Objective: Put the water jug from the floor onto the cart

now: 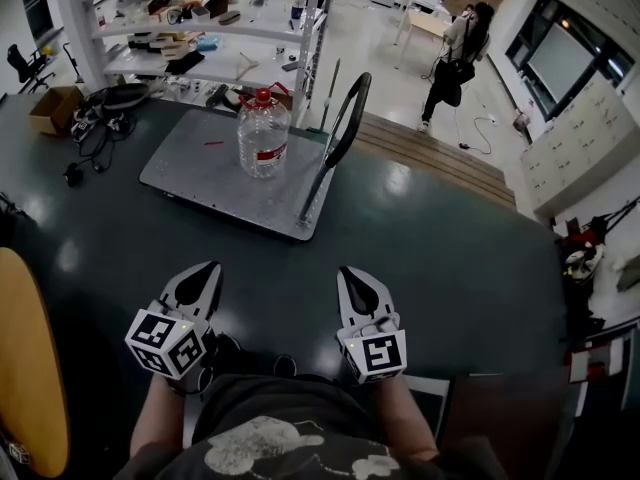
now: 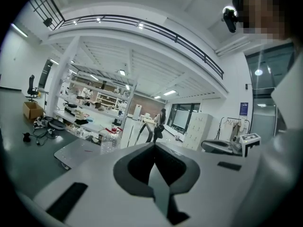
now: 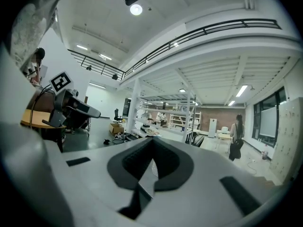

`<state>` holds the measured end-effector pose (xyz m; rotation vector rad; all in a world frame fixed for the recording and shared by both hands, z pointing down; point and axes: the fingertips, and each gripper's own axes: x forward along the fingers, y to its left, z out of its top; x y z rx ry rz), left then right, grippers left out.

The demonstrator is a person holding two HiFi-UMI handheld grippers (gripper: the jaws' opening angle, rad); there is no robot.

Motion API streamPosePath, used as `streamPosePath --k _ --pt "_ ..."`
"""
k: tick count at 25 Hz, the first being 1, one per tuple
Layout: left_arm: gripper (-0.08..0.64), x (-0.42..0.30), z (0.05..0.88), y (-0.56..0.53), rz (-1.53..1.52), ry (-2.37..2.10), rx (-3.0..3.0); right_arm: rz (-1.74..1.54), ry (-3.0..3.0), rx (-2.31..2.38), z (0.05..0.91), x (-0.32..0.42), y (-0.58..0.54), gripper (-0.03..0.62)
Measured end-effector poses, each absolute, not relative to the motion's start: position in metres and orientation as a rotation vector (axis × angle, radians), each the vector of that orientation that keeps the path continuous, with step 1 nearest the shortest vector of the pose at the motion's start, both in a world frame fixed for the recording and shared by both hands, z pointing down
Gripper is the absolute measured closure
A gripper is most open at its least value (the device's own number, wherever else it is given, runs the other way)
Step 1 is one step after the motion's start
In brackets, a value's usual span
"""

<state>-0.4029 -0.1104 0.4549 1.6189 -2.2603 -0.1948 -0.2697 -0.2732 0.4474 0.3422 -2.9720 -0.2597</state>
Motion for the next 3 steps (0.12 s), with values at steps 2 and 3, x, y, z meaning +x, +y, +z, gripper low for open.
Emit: streamPosePath --k 2,3 --pt "0.552 -0.4026 0.4577 -0.1161 -0.200 -2.242 1.628 -0.273 -2.978 0.312 0.4510 -0.2735 -0.2721 0.603" --pt "0.552 -0.4024 0.4588 -0.1191 -0.205 -2.233 1.633 -0.281 -2.981 0.294 0.4532 -0.2753 -0.2714 0.603"
